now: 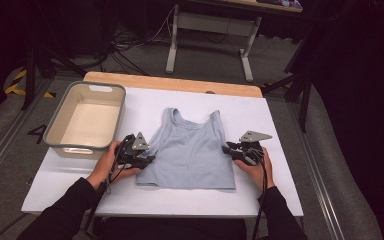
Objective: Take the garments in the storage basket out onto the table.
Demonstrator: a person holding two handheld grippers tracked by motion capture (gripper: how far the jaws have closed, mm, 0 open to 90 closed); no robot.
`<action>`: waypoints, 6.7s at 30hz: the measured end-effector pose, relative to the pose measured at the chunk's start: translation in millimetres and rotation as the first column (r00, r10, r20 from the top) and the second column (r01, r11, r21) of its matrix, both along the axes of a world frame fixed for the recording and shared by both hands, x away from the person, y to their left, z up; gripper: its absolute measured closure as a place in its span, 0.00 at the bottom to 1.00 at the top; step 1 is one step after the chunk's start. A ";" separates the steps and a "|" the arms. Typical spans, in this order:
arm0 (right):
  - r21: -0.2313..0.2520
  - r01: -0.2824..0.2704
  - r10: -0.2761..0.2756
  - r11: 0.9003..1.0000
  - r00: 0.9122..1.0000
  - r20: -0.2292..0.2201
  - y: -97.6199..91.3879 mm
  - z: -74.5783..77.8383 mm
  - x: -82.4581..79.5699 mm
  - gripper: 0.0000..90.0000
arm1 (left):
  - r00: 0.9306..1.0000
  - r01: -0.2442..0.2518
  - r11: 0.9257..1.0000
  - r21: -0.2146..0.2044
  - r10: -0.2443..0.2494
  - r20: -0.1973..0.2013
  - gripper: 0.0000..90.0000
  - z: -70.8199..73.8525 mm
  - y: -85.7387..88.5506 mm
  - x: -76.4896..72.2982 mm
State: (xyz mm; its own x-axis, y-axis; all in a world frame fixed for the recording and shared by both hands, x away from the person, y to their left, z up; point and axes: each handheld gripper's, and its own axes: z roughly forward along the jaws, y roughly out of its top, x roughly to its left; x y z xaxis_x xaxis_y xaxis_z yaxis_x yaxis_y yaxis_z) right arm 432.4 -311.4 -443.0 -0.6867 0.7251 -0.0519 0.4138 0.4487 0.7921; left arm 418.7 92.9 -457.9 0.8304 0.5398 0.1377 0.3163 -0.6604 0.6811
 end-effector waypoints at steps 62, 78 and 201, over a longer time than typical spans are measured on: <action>-0.130 -0.157 0.149 0.979 0.986 -0.072 19.6 28.1 -21.5 0.64 | 1.000 -0.013 1.000 -0.009 0.013 0.011 0.55 -1.8 0.1 -2.7; -0.161 -0.019 0.016 0.987 1.000 -0.018 -30.1 11.2 -11.8 0.60 | 1.000 -0.011 1.000 -0.020 0.011 0.017 0.55 -2.5 0.0 -2.3; 0.070 0.027 -0.030 0.997 0.998 0.047 -3.4 30.0 -31.1 0.64 | 0.985 -0.083 0.994 0.072 0.071 0.160 0.82 19.9 -10.3 -12.6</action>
